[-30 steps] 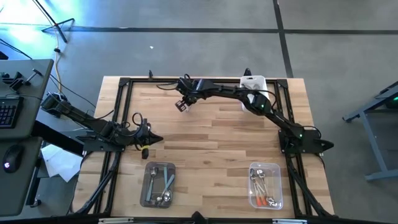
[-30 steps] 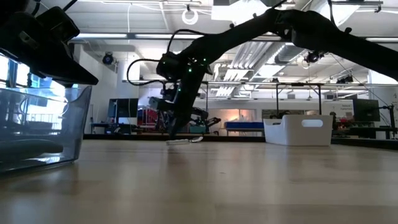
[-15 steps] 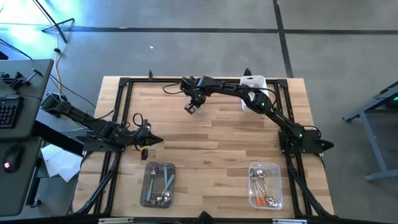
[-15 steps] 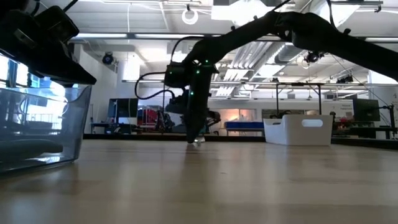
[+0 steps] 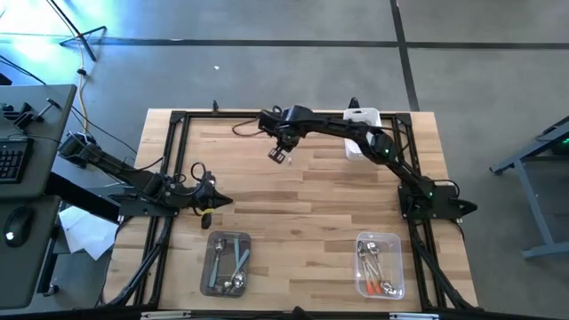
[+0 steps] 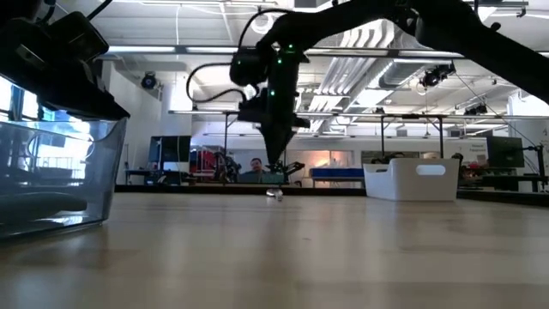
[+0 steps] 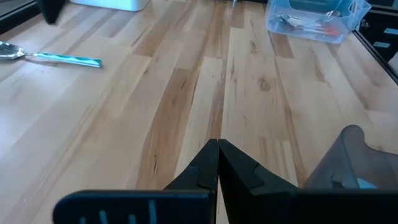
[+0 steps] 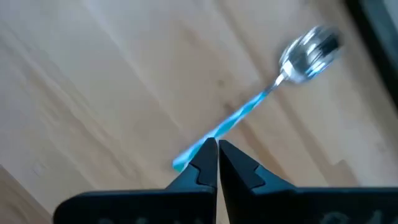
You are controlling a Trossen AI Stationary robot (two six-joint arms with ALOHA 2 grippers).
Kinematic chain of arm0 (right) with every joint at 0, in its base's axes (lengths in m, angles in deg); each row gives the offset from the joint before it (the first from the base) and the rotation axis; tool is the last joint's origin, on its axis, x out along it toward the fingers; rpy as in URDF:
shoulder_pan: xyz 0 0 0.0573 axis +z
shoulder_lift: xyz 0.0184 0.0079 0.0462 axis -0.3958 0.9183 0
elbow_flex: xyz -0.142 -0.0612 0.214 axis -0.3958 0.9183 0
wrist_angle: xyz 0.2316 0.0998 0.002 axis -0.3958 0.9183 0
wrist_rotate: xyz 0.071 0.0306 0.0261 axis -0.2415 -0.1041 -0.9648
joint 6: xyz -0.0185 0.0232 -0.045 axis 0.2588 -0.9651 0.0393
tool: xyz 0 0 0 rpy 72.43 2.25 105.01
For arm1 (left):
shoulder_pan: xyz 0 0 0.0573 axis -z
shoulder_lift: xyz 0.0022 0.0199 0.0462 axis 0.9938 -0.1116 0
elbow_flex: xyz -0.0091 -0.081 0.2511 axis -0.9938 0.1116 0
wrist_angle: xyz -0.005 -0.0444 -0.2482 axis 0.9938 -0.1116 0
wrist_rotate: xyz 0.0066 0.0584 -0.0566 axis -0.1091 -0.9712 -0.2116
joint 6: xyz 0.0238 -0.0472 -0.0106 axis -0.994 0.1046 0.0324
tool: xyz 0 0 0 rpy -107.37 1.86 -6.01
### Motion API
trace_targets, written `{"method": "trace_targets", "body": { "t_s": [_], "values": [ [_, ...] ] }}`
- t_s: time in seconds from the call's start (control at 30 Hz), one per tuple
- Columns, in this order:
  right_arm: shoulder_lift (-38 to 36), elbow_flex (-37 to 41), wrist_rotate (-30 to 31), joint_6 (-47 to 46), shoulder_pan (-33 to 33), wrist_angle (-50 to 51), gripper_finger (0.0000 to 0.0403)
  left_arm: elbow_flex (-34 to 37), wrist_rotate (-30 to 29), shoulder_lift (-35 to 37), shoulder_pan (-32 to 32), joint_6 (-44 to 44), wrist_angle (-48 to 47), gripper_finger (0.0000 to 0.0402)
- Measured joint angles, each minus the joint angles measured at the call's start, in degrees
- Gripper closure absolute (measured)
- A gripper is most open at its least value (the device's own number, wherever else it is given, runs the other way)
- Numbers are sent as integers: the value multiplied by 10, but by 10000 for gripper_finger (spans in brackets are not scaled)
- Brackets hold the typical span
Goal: Sort silverware by color (type)
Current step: Put the top white spoon into the white bin
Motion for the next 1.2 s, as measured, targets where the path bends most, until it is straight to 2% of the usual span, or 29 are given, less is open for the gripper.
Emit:
{"method": "trace_targets", "body": {
  "t_s": [0.23, 0.4, 0.5, 0.67, 0.87, 0.97, 1.03, 1.2],
  "values": [
    [-10, 5, 3, -43, -21, -47, 403, 0, 0, 0, 0, 9, -4, 401],
    [-7, 54, 0, -97, -52, -84, 394, 0, 0, 0, 0, 9, -4, 401],
    [-7, 88, 0, -100, -66, -113, 361, 0, 0, 0, 0, 9, -4, 401],
    [-6, 141, -41, -107, -74, -188, 286, 0, -2, 0, 0, 8, -3, 401],
    [-3, 142, -55, -119, -80, -200, 231, 0, -3, 0, -1, 8, 0, 401],
    [3, 142, -51, -119, -85, -201, 228, 0, -3, 0, -1, 8, 0, 401],
    [6, 142, -70, -119, -90, -200, 234, 0, -3, 0, -1, 8, 0, 401],
    [6, 142, -85, -109, -96, -191, 264, 0, -3, 0, -1, 8, 0, 401]
  ]
}}
